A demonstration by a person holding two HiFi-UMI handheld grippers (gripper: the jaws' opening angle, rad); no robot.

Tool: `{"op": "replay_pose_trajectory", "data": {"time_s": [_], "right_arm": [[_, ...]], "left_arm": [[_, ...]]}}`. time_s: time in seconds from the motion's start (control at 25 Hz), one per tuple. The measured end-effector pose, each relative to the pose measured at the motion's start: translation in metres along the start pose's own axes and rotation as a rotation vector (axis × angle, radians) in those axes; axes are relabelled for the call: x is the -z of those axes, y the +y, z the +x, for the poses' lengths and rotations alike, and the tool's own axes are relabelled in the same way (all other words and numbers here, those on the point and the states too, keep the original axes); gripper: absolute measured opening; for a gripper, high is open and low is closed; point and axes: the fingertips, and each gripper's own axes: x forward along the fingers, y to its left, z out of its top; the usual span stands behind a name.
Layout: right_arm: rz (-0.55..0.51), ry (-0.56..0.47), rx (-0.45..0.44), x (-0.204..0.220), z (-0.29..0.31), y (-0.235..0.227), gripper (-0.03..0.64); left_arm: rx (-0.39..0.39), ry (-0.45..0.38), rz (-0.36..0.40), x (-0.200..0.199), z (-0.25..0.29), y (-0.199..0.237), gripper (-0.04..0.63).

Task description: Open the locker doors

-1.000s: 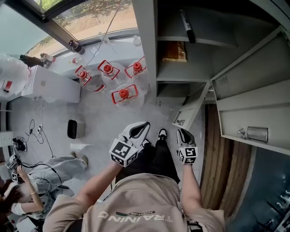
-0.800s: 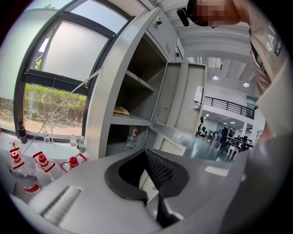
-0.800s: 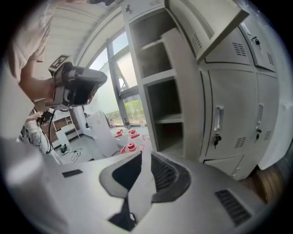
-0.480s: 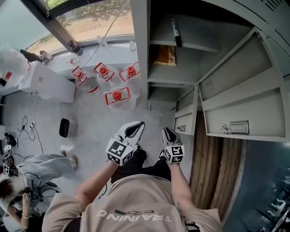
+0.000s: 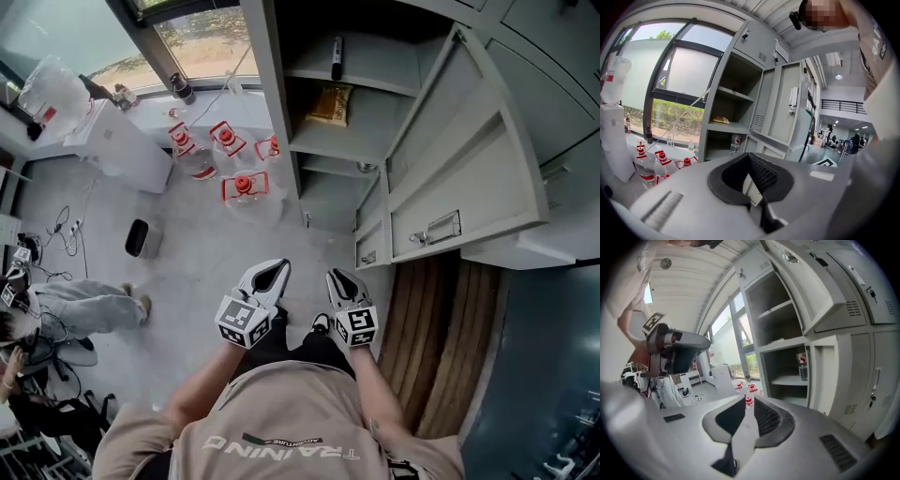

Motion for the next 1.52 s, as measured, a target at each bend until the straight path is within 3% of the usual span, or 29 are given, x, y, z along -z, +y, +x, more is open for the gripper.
{"op": "replay_pose_trajectory", "data": {"time_s": [0.2,0.48,0.68,0.92,1.16,1.52], "right_arm": [[-0.069,-0.031,-0.030,-0.021,-0.041,0.014,0.054],[-0.119,-0.090,-0.069,-0.037,-0.066,0.058,0.035],[-0.115,-0.112,-0.045,-0.030,-0.090,0.104,0.014],[-0.083,-0.144,0.032,-0.016,-0.145,0.180,0.014],[-0.103,-0.107,0.080,-0.005,-0.209,0.225,0.014],[-0.163,-0.119,0.050,-0.005,-0.274,0.257,0.011]], "left_arm": [[-0.038,-0.017,0.029,-0.005,-0.029,-0.034,0.006],[-0.080,-0.013,0.051,0.005,-0.089,-0.040,0.006],[-0.050,-0.051,0.072,0.014,-0.146,-0.055,0.006],[-0.021,-0.040,0.114,0.065,-0.231,-0.061,0.006],[0.042,-0.031,0.033,0.094,-0.267,-0.090,0.006],[0.119,-0.071,0.072,0.093,-0.285,-0.165,0.006]]}}
